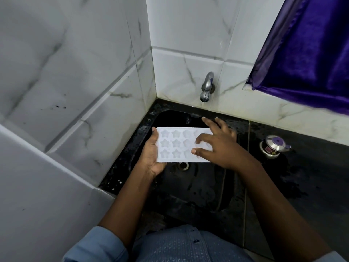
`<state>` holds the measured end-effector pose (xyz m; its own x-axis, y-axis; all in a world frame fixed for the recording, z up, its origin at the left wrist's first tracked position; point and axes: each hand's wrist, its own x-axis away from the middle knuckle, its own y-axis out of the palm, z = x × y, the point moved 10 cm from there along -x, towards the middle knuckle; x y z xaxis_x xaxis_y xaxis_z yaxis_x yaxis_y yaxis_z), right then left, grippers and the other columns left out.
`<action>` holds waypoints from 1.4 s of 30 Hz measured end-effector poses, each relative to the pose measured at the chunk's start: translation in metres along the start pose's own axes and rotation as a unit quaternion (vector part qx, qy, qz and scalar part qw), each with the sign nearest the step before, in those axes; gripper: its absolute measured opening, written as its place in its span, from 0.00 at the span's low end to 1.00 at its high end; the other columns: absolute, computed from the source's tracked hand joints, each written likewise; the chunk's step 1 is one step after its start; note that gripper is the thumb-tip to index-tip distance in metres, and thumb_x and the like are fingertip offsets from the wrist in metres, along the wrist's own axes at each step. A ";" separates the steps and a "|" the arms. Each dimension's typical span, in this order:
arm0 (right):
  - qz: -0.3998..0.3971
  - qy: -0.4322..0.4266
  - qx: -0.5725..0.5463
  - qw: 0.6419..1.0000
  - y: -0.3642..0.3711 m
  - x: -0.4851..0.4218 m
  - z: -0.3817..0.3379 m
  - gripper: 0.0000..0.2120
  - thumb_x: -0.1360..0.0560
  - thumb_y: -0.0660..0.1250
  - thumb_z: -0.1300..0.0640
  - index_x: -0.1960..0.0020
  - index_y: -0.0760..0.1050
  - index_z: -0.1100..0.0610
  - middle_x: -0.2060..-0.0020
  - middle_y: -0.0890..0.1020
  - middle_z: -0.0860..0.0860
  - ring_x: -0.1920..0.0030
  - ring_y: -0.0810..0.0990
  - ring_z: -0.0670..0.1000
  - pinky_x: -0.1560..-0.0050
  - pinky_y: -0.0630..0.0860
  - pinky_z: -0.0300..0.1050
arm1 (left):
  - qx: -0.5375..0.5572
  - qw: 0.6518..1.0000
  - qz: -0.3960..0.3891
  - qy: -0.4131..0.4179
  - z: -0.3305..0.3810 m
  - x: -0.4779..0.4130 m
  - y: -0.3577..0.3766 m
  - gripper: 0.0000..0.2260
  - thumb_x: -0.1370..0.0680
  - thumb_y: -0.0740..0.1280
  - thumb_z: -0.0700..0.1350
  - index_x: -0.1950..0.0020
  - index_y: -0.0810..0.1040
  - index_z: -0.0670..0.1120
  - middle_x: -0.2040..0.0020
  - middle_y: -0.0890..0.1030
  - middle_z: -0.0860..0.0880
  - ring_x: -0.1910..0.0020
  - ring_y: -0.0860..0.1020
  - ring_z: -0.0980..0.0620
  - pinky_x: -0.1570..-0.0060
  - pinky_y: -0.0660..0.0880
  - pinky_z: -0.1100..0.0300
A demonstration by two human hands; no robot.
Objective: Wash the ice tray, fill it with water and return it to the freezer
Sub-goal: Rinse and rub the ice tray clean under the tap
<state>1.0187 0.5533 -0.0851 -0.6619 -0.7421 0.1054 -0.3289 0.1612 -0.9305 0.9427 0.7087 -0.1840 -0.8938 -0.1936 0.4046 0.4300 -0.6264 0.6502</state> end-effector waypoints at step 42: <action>-0.024 0.004 0.025 0.999 0.010 -0.006 0.003 0.22 0.22 0.60 0.28 0.35 0.77 0.36 0.15 0.44 0.45 0.17 0.34 0.54 0.23 0.36 0.62 | 0.013 1.000 -0.011 0.000 0.009 -0.004 0.000 0.35 0.15 0.51 0.68 0.26 0.76 0.41 0.30 0.80 0.37 0.35 0.82 0.37 0.46 0.84 0.41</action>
<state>1.0215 0.5571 -0.0966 -0.6512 -0.7435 0.1523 -0.3261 0.0930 -0.9408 0.9471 0.7158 -0.1798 -0.9029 -0.1809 0.3900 0.4139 -0.6109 0.6749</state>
